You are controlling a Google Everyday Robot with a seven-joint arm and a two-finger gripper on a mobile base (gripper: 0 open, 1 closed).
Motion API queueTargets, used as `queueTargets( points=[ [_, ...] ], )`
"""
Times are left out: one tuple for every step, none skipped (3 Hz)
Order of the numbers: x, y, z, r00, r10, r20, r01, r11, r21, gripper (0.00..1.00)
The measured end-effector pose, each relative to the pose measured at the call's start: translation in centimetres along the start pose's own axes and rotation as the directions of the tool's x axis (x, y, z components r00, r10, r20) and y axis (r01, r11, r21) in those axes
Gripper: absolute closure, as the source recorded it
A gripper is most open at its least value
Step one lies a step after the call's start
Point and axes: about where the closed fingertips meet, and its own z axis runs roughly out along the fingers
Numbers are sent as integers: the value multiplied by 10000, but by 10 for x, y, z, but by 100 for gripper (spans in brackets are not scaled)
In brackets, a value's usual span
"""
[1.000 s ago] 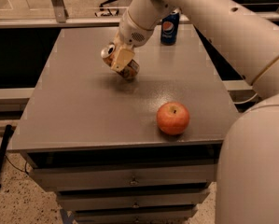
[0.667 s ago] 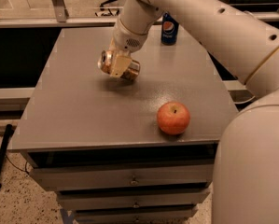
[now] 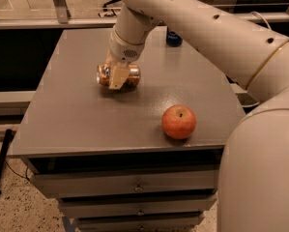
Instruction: Knock orange can over
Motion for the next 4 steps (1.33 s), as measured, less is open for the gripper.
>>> queueTargets(
  points=[
    [-2, 6, 6, 10000, -76, -14, 76, 9999, -113, 14],
    [-3, 12, 10, 9999, -113, -26, 113, 9997, -197, 0],
    [-2, 14, 10, 9999, -103, -38, 102, 9997, -209, 0],
    [14, 14, -3, 9971, 571, 503, -576, 9983, 76, 0]
  ],
)
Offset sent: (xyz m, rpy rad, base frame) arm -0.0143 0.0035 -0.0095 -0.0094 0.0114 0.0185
